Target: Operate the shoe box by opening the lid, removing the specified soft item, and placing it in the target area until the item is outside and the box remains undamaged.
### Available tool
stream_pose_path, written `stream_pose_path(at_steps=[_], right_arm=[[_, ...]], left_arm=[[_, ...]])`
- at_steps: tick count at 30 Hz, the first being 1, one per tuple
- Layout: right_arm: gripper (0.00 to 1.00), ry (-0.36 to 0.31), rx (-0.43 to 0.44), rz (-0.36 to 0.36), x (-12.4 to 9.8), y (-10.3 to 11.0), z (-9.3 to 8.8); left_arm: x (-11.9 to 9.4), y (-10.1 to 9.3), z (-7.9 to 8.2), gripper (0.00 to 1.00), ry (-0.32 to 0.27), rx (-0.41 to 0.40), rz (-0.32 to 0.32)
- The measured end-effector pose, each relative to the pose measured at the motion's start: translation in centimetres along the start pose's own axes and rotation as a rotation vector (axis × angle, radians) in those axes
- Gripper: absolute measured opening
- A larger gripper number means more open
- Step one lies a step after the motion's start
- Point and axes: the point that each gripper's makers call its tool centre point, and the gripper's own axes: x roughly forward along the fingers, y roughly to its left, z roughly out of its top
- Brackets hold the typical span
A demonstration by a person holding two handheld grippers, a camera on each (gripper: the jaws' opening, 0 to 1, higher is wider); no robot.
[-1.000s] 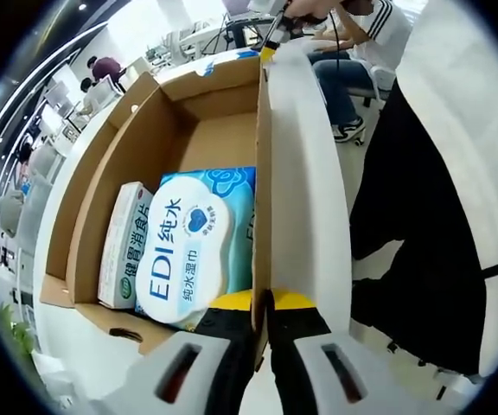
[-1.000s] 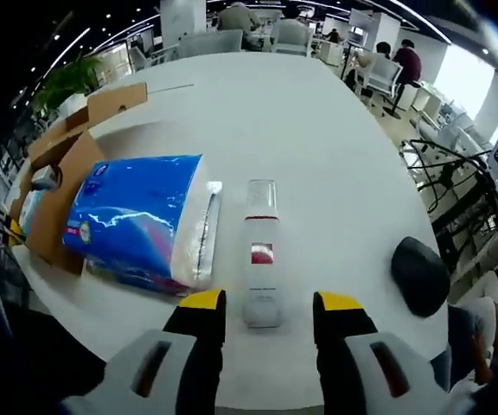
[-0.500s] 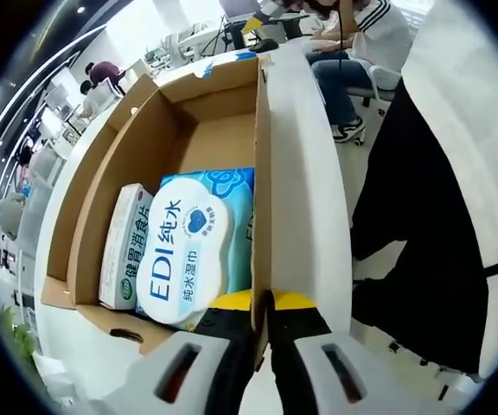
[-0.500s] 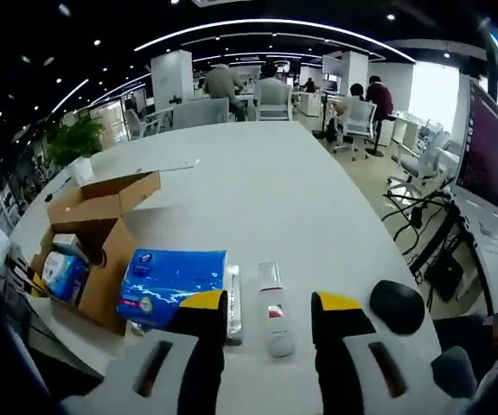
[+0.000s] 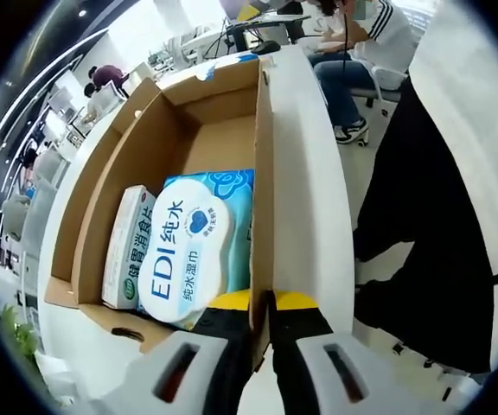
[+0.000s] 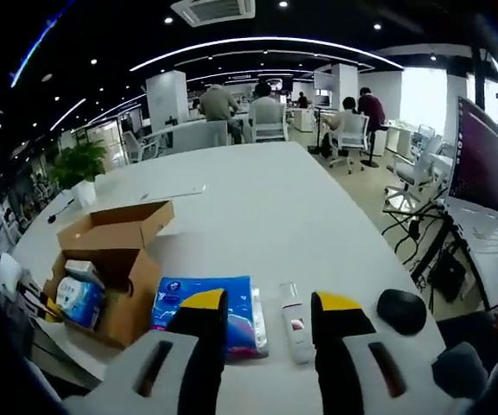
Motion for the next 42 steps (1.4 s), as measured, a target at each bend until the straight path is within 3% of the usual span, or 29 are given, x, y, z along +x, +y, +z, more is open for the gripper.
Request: stream_pose_path(at_steps=[6,14,17,22,26,29,32,42], right_arm=[[0.40,-0.027,-0.111,0.066,0.1,2.2,2.2],[0.41,-0.061,-0.118,0.159,0.2,5.6,4.8],[0.44,-0.067,-0.188,0.208,0.2,7.3,5.7],[0.50,-0.058,-0.319,0.275,0.4,10.3,6.3],[0.48,-0.042,-0.316,0.310,1.0,12.3,6.4],[0.47,-0.049,-0.347,0.330,1.6,13.8,7.0],[0.47,-0.070,-0.401,0.365,1.8,15.4,7.7],[0.47,-0.041,-0.533,0.423,2.3,18.5,7.5]], left_arm=[[0.0,0.0,0.0,0.06,-0.005,0.002,0.013],[0.0,-0.1,0.0,0.06,-0.007,0.011,0.013],[0.0,-0.1,0.0,0.06,-0.008,0.007,0.009],[-0.1,-0.1,0.1,0.05,-0.004,0.005,-0.009],[-0.2,-0.2,0.1,0.02,0.019,-0.032,-0.078],[-0.3,-0.3,0.2,0.01,0.019,-0.024,-0.093],[-0.3,-0.4,0.2,0.01,0.019,-0.022,-0.091],[-0.3,-0.4,0.2,0.01,0.010,-0.017,-0.068]])
